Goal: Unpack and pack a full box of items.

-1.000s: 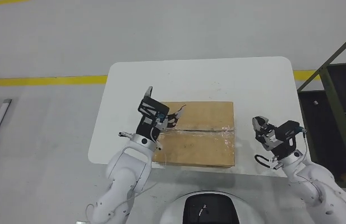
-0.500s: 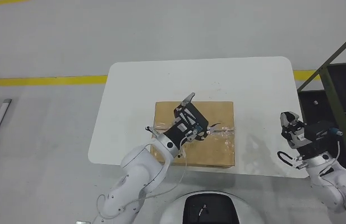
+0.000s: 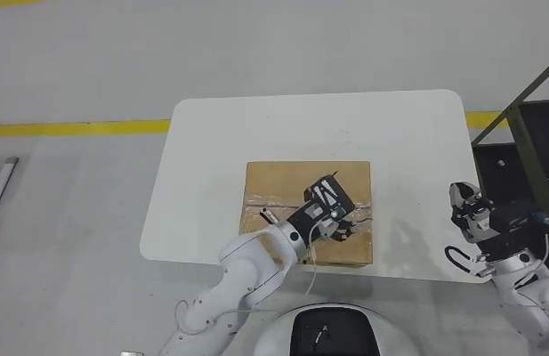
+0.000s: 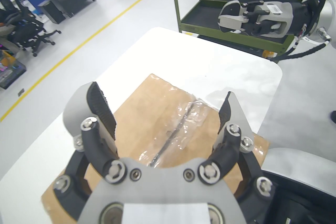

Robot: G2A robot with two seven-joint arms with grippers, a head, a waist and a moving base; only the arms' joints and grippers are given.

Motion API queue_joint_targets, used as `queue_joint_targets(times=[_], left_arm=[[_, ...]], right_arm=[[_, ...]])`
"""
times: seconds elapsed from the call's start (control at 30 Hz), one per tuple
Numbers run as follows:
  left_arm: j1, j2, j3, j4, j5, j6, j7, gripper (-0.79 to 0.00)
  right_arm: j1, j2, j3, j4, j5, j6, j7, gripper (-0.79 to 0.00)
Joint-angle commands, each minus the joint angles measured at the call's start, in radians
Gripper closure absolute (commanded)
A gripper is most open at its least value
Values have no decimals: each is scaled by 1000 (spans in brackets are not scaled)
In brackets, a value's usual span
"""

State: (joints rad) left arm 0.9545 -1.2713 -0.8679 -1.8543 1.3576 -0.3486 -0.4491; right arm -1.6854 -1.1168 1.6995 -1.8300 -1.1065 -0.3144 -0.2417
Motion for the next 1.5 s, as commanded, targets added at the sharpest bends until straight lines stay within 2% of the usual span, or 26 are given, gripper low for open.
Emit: queue_joint_targets(times=[0.0,0.27,0.47,0.57,0.63,0.77,0.8,0.83,0.93,0.97,1.0,1.27,1.47], left_arm=[[-29,-12,39,44,-13,10,-43,-785],[-97,-36,116,135,102,6,-140,-785],[-105,-49,131,146,128,23,-165,-785],[-107,-52,134,143,141,20,-172,-699],[-106,-54,132,138,151,20,-179,-708],[-100,-57,122,124,163,27,-189,-551],[-98,-57,119,121,166,26,-190,-388],[-96,-58,116,117,171,27,-192,-326],[-88,-58,108,107,184,27,-196,-206],[-83,-58,102,103,190,29,-198,-77],[-81,-58,99,101,192,29,-200,0],[-31,-46,23,24,238,47,-213,0],[32,-23,-107,-90,290,51,-225,0]], right_arm=[[-7,0,5,-1,-2,-5,-3,0],[-25,-4,9,-8,2,-17,-8,0],[-28,-6,11,-11,2,-26,-11,0],[-28,-7,10,-10,0,-30,-11,0],[-25,-8,8,-8,1,-32,-11,0],[-17,-9,4,-4,-1,-36,-7,0],[-15,-9,3,-3,-2,-36,-6,0],[-13,-10,2,-2,-2,-36,-6,0],[-9,-11,-4,-1,-5,-35,-5,0],[-8,-12,-6,-1,-7,-34,-4,0],[-7,-12,-7,-1,-7,-34,-4,0],[-9,-15,-17,-7,-9,-34,-3,0],[-10,-18,-22,-14,-9,-41,-4,0]])
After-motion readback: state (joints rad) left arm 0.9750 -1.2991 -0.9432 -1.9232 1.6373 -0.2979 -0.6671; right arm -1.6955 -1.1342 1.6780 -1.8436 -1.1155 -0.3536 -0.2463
